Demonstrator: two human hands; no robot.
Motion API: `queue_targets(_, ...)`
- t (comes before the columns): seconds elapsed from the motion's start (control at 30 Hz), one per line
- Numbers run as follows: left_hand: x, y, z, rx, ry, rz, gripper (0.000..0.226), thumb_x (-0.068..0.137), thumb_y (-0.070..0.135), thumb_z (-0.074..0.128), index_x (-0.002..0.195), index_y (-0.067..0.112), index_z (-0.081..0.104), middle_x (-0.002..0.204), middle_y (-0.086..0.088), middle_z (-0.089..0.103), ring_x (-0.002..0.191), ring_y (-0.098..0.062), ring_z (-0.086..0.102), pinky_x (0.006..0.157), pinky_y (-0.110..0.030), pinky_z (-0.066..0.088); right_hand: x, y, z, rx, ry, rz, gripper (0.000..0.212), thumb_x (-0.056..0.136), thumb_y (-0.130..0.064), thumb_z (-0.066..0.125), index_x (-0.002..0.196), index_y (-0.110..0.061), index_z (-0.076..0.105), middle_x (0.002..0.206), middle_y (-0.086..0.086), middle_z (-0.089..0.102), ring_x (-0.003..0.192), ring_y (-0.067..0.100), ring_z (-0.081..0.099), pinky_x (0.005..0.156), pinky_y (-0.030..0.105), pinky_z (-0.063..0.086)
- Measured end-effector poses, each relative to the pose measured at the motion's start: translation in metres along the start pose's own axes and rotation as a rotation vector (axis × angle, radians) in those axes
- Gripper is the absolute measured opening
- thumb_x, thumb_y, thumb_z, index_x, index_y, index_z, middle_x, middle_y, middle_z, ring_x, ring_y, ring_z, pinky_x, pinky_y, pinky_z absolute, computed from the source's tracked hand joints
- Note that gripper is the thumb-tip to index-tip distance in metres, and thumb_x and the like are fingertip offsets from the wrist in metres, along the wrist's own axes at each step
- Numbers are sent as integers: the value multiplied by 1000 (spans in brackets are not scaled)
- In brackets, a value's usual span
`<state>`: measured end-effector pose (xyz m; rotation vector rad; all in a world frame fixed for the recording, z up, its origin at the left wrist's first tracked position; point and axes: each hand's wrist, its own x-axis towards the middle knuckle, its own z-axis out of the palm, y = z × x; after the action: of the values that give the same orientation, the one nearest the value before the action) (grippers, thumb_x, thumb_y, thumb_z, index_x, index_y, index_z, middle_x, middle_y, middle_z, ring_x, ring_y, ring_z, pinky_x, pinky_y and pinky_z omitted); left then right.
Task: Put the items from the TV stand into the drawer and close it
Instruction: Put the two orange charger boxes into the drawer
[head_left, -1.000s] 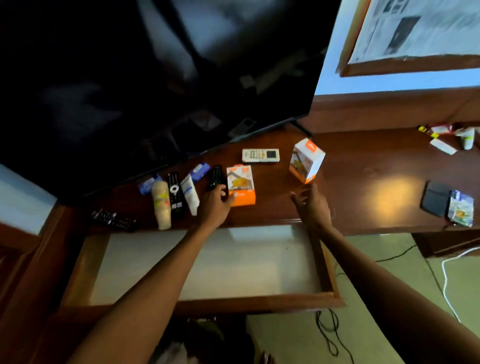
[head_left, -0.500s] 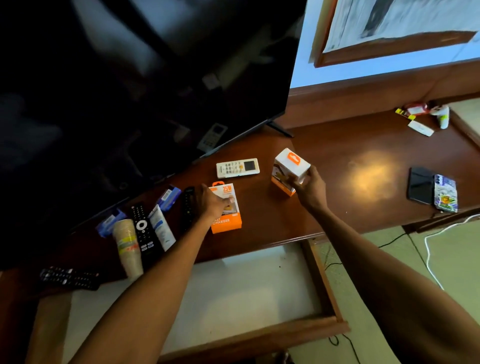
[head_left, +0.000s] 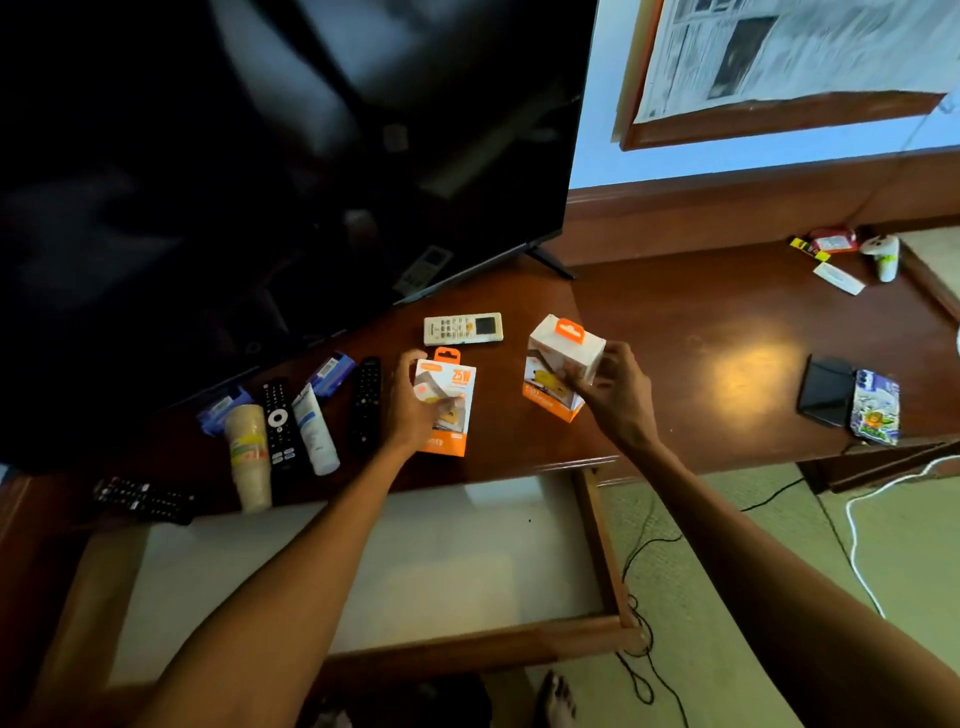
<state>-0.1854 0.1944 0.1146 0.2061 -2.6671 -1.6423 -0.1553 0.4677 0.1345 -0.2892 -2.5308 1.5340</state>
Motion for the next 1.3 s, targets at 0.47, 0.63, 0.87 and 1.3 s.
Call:
queue_targets(0.47, -186, -67, -27, 25, 55, -161, 73, 67, 27, 88, 127, 24, 48, 122, 5, 61, 109, -8, 57, 73, -12, 49, -138, 50, 27, 3, -242, 156, 56, 58, -62, 84, 97, -29, 62, 89, -14, 73, 80, -1, 70, 67, 28, 59)
queue_targets(0.63, -186, -102, -13, 70, -25, -303, 76, 68, 27, 87, 131, 25, 44, 133, -4, 58, 119, -22, 56, 78, -24, 47, -157, 75, 51, -1, -236, 284, 54, 63, -65, 79, 97, -25, 67, 93, -14, 73, 87, 0, 70, 75, 24, 59)
queue_targets(0.87, -154, -142, 27, 105, -23, -348, 79, 62, 26, 91, 127, 19, 45, 126, -4, 62, 114, -21, 58, 77, -25, 47, -145, 110, 79, -135, -246, 370, 55, 72, -58, 74, 108, -17, 67, 103, -4, 73, 93, 10, 69, 76, 27, 52)
queue_targets(1.3, -136, -157, 65, 182, 26, -375, 84, 57, 51, 87, 125, 28, 44, 119, 1, 67, 108, -19, 63, 79, -31, 55, -135, 131, 109, -262, -278, 400, 42, 90, -37, 64, 122, -10, 59, 115, 13, 71, 99, 28, 69, 70, 31, 53)
